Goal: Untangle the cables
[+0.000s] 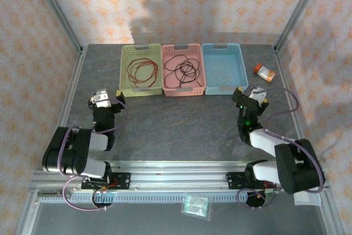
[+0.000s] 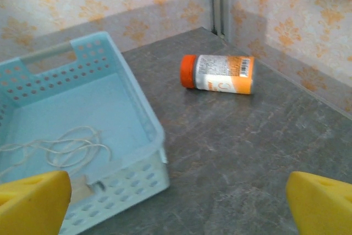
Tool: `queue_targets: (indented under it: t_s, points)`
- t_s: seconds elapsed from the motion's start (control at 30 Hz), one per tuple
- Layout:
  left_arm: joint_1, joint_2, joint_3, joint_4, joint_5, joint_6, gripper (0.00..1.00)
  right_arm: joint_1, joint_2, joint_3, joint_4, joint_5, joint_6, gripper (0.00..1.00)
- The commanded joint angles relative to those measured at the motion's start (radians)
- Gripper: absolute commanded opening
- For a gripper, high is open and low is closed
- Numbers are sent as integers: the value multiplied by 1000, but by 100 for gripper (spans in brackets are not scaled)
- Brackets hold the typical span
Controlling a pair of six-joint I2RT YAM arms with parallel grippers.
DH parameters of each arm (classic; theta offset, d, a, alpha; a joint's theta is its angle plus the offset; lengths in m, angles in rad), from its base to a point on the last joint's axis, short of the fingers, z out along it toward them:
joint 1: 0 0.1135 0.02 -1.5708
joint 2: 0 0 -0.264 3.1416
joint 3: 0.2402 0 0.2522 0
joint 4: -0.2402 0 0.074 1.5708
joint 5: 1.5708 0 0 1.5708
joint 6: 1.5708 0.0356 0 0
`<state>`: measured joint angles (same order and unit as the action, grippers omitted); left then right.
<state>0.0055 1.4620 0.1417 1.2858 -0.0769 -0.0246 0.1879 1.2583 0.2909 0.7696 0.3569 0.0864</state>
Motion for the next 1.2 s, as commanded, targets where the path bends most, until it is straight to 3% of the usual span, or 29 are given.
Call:
queue_targets:
  t_s: [0.0, 0.23, 0.43, 0.5, 0.57, 1.17]
  points:
    - [22, 89, -45, 291, 102, 0, 100, -35, 45, -67, 249, -92, -58, 100]
    - [24, 61, 83, -8, 74, -11, 99, -72, 97, -132, 453, -226, -157, 100]
    - [18, 74, 68, 43, 57, -9, 100, -137, 258, -167, 674, -290, -113, 100]
    - [16, 69, 72, 28, 51, -10, 100, -139, 245, -92, 504, -284, -104, 100]
    - [17, 73, 68, 43, 52, -11, 100, -140, 262, -60, 462, -292, -110, 100]
    - [15, 72, 75, 27, 77, -1, 99, -140, 260, -62, 465, -299, -117, 100]
